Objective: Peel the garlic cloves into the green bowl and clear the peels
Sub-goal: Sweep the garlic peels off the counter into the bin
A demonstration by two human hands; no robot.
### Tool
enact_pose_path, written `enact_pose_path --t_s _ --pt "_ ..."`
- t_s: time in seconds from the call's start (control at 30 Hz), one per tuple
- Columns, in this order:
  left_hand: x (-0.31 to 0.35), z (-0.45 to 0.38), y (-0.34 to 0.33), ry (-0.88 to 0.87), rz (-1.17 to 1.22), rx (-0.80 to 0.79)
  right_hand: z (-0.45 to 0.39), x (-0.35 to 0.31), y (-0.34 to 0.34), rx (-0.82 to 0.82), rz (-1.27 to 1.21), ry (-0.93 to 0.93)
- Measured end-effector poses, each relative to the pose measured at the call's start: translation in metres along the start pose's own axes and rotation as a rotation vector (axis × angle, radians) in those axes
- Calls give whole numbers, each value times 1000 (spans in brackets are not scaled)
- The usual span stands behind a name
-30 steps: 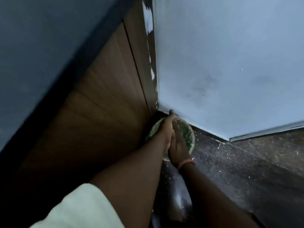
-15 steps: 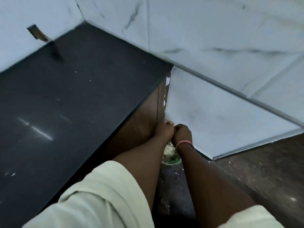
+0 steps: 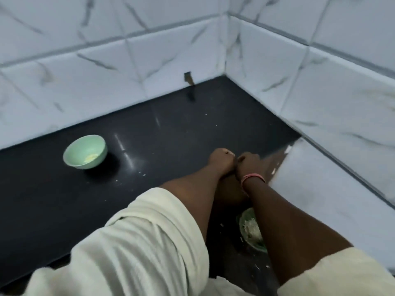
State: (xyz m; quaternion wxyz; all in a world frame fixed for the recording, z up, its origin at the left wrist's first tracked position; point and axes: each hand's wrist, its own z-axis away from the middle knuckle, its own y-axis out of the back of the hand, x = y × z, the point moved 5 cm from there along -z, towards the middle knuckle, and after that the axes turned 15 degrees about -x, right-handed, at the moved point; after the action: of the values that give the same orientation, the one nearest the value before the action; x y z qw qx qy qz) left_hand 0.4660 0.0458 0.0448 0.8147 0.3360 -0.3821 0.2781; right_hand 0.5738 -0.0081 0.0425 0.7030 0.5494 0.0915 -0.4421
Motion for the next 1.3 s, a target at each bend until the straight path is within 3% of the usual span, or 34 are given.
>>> enact_pose_path --t_s 0.23,0.47,0.57,0.67,0.83,1.07,1.3 --pt "-54 53 143 37 64 248 21 -153 -86 -268 103 327" --pt "-140 104 261 150 173 480 32 -247 -185 -404 101 410" --pt "-216 103 323 269 345 617 30 -282 -227 -456 32 421" --pt "-280 122 364 397 668 779 25 -306 -268 -534 -39 354" --pt "-297 162 391 374 901 766 11 -339 -321 -565 -231 201" --pt "-297 147 411 154 838 722 0 -356 -348 -450 -210 129" --pt "-289 163 361 73 796 776 33 -312 -318 -330 -131 134"
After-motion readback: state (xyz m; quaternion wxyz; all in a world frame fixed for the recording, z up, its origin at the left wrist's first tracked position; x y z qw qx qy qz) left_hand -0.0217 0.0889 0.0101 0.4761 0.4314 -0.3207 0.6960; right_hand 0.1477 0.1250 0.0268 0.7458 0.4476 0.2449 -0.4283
